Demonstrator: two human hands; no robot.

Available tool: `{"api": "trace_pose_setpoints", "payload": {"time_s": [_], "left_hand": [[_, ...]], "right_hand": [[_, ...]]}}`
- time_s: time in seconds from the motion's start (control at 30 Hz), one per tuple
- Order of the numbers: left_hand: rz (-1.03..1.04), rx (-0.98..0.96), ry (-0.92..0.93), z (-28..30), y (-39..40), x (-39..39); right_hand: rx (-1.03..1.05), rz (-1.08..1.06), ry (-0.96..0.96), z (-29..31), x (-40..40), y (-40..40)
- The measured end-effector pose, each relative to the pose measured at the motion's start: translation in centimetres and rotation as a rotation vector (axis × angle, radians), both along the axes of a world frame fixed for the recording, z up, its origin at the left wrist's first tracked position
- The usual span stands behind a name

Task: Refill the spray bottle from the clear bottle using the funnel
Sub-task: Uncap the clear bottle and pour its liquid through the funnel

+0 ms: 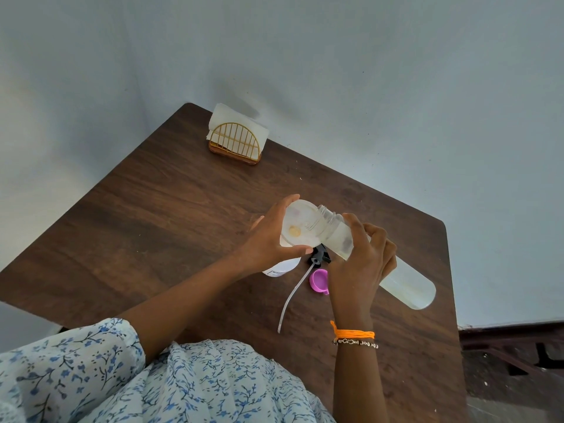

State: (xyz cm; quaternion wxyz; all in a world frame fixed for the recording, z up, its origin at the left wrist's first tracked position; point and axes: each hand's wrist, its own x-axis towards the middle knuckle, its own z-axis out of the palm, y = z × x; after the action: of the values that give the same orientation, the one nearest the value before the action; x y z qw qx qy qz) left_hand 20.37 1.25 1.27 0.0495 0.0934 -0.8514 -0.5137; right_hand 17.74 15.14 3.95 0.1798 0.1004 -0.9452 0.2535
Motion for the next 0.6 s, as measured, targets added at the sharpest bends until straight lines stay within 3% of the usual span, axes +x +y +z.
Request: {"api": "trace_pose_setpoints", "payload": {"time_s": [0.6], "left_hand": [[0.002,-0.010,-0.001,-0.10,-0.01,-0.06]], "right_hand": [[-0.011,0.002,-0.003,0.27,0.14,-0.15]]}}
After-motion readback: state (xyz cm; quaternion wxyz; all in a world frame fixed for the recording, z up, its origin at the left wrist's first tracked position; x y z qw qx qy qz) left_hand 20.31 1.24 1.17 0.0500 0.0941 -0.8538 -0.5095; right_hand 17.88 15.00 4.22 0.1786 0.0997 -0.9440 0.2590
